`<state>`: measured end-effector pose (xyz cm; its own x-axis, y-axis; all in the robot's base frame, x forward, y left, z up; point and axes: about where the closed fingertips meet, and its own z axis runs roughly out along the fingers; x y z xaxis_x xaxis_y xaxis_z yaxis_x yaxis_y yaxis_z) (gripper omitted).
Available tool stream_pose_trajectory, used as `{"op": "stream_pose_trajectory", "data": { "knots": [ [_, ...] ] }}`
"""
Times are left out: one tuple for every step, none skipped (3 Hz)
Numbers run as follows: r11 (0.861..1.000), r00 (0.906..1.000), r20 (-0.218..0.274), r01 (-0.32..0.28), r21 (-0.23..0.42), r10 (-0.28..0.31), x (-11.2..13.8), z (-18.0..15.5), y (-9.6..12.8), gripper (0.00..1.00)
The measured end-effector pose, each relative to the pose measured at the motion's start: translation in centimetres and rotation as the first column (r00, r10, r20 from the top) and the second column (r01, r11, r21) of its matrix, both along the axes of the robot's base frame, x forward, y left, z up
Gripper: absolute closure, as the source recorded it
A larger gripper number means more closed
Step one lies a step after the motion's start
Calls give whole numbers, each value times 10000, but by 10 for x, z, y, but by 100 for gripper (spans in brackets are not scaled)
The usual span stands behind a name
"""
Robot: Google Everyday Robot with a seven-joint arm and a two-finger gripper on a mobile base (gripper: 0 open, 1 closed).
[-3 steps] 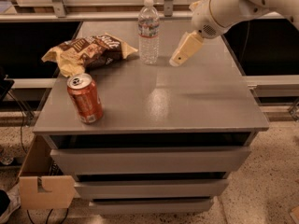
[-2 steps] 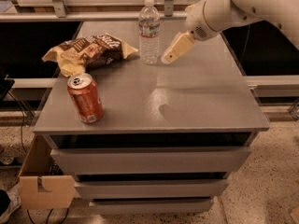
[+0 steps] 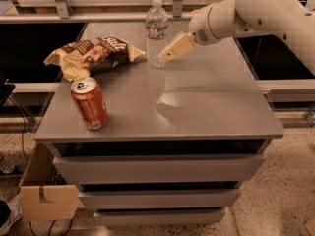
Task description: Knock water bottle over
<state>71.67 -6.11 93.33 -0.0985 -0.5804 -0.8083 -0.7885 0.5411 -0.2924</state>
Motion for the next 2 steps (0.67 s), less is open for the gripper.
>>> {"op": "stream_pose_trajectory", "data": {
  "knots": [
    [10000,10000,-1,-1,0,1,0,0,0,0],
    [9996,10000,28,32,290,-32,1,-1,2,0]
  ]
}}
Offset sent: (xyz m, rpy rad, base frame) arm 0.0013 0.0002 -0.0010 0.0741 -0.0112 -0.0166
